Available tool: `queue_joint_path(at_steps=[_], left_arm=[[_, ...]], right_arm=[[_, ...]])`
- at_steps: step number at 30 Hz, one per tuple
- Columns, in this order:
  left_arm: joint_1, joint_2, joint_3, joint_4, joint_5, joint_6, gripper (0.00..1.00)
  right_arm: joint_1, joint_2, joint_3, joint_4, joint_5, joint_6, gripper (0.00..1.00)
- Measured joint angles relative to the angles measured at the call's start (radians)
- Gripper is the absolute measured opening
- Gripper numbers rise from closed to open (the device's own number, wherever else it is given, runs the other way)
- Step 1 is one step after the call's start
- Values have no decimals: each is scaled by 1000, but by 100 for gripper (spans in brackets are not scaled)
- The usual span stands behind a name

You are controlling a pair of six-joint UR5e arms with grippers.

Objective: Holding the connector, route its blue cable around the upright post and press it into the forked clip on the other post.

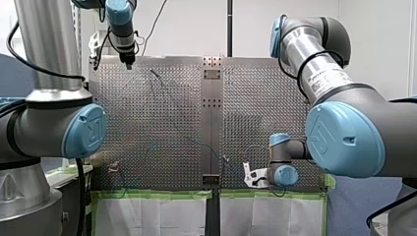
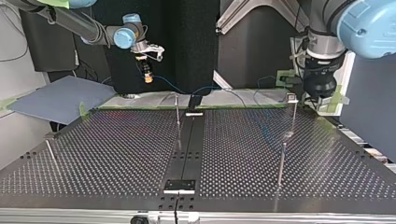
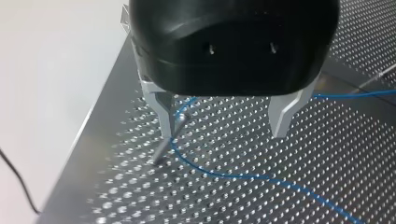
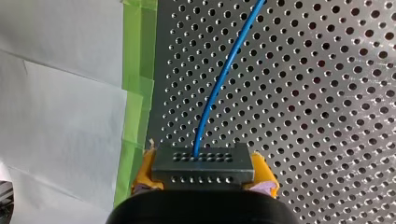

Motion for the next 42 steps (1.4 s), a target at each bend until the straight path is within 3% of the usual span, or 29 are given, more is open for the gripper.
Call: queue_joint_path(at_steps=[5,12,24,31,42], left_arm=[[12,-44,-37,46,45,-46,100],[62,-75,-95,105,103,-105,100],[162,-62,-195,205,204,-205,100],[217,-8,-256,269,267,-269,100],[189,22,-272,353,352,-353,100]], right_arm=[[3,0,-1,6,2,-4,0],[6,0,-3,15,4,-6,0],[9,0,-4,14,5,-6,0],[9,0,-4,13,4,-6,0],[9,0,-4,16,5,-6,0]])
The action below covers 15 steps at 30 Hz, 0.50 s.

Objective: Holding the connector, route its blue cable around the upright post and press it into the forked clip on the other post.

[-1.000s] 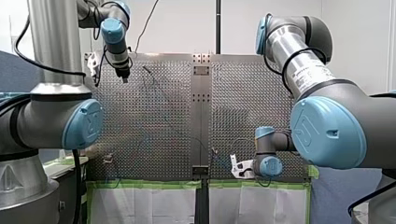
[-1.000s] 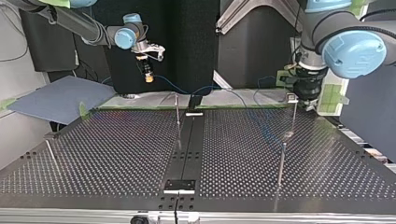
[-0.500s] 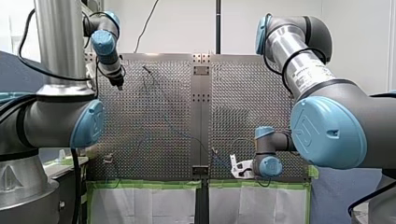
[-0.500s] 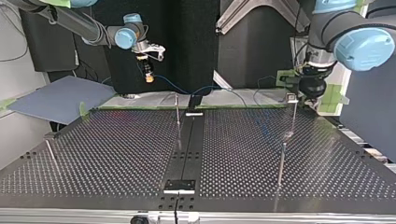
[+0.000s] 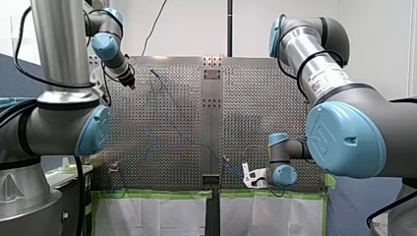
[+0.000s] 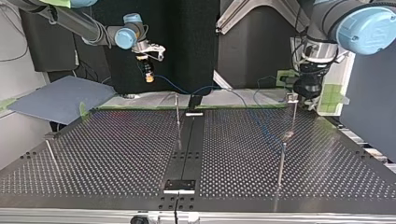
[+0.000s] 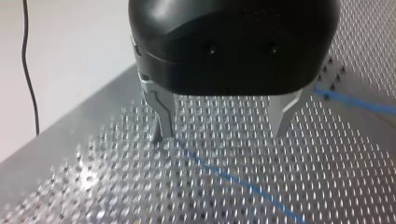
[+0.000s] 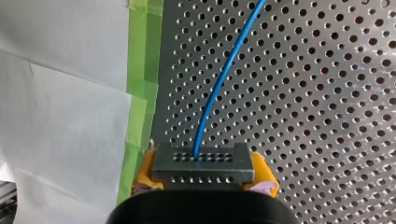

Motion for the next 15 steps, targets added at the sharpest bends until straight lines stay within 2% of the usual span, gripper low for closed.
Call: queue_joint_path(at_steps=[9,15], left_arm=[[-50,-5,0,81,80,-74,100],[-83,-14,0,132,132,-48,100]], right_arm=[[0,0,0,13,0,5,0],[0,0,-4,30,1,13,0]])
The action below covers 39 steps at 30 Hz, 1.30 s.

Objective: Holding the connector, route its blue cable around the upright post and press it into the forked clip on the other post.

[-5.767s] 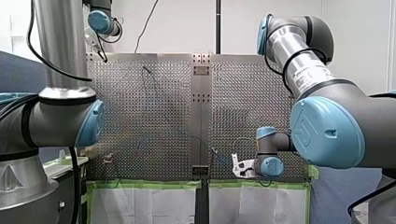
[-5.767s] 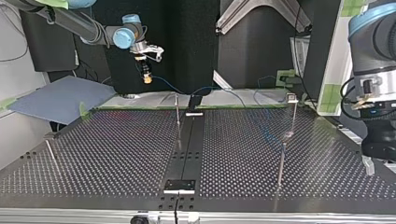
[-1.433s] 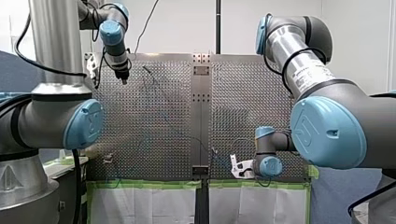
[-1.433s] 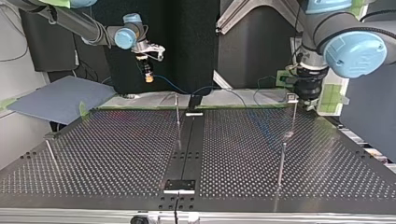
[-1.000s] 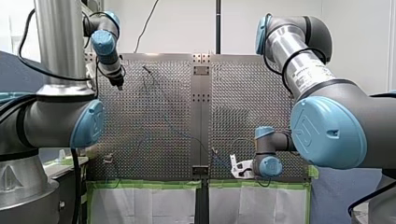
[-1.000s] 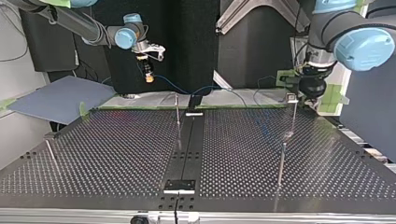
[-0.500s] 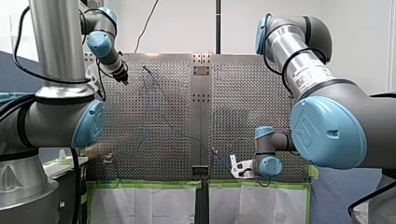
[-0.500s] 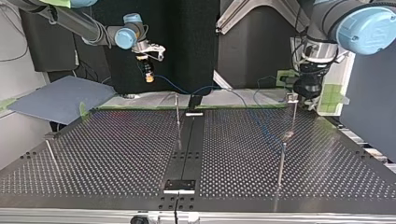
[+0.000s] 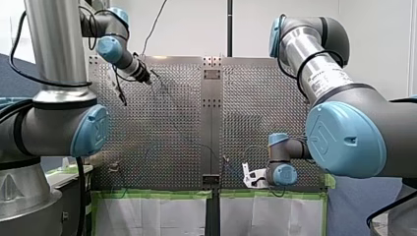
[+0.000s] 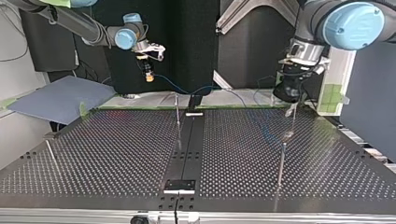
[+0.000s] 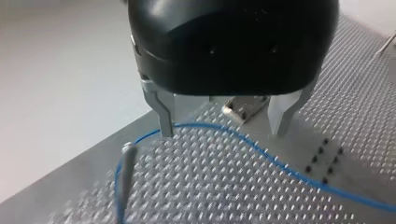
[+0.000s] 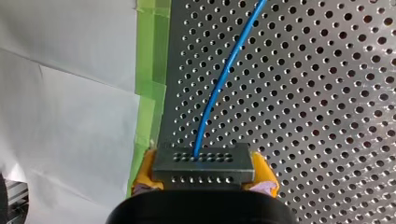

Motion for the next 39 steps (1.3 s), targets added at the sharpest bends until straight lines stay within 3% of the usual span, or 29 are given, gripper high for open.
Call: queue_joint_path(at_steps=[10,14,24,39], left_arm=[[-52,-78,5,91,90,89,100],[-72,-71,6,125,96,123,100],[-99,-45,5,206,26,204,100],[-152,-97,5,330,-98,328,100]], right_arm=[[2,0,-6,36,1,3,0],[3,0,-6,38,1,4,0],[3,0,-7,37,1,8,0],[2,0,-7,36,1,8,0]])
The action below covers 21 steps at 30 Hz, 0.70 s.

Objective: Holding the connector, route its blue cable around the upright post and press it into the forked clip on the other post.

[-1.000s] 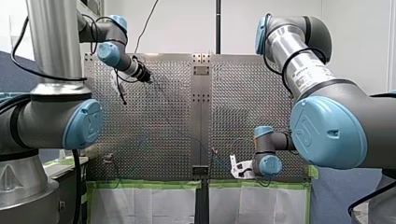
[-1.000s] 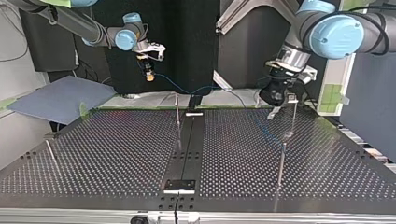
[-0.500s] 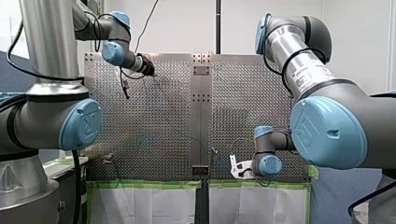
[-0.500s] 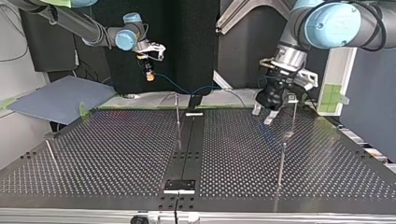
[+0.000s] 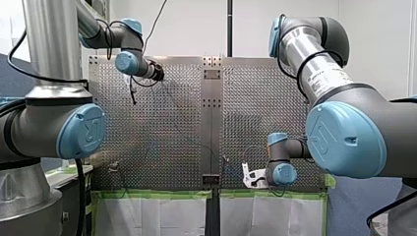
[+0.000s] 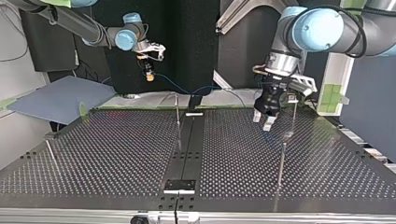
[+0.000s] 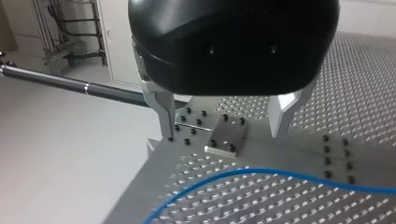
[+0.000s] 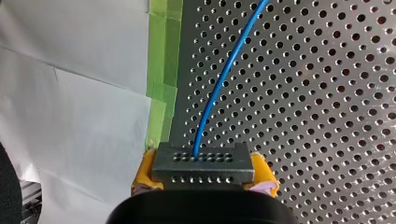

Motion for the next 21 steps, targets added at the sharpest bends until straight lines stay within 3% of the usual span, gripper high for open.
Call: queue_joint_path(at_steps=[21], left_arm=[[-60,-6,-14,172,-172,172,100]], right_arm=[[0,0,0,4,0,2,0]])
